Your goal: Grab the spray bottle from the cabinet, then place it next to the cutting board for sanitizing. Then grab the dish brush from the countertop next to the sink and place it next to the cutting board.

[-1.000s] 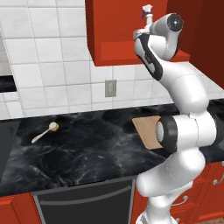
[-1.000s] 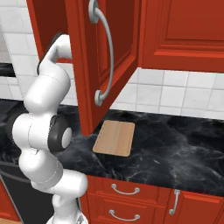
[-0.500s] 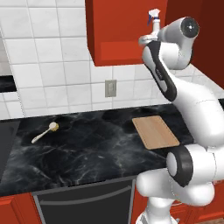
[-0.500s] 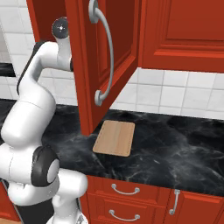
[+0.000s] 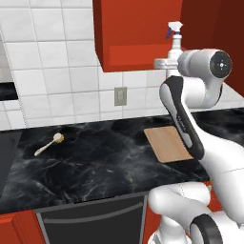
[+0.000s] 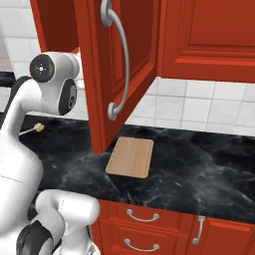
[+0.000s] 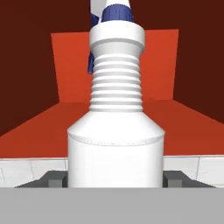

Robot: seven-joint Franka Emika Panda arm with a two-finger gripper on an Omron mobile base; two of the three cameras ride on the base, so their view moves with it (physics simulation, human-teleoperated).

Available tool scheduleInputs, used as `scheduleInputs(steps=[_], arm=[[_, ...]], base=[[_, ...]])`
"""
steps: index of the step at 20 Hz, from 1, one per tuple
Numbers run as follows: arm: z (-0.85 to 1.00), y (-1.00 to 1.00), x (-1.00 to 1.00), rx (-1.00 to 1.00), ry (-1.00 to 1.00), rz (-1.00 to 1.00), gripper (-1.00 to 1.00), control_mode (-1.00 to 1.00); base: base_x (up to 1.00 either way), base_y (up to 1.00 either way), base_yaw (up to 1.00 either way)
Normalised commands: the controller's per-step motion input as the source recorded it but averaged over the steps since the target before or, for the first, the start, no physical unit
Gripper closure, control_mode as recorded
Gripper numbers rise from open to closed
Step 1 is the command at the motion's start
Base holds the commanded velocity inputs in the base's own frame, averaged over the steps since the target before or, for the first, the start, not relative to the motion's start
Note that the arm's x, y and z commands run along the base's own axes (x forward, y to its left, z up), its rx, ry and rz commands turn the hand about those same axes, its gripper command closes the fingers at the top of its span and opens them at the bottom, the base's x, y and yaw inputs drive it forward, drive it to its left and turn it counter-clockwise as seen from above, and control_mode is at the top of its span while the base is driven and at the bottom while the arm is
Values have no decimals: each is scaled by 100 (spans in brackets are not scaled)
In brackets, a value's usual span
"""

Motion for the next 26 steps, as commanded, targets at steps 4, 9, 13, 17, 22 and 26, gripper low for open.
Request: scheduleInputs(steps=[4, 9, 13, 17, 22, 26], arm=[[-35, 34, -98, 0, -2, 7, 100, -100], [-51, 38, -38, 0, -6, 16, 100, -100], [-48, 14, 17, 0, -1, 29, 100, -100], [-56, 20, 36, 0, 0, 30, 100, -100], [-59, 44, 45, 0, -6, 28, 100, -100], [-40, 30, 50, 0, -8, 18, 100, -100]], base=[[0, 0, 0], [0, 0, 0], [0, 0, 0], [0, 0, 0], [0, 0, 0], [0, 0, 0]])
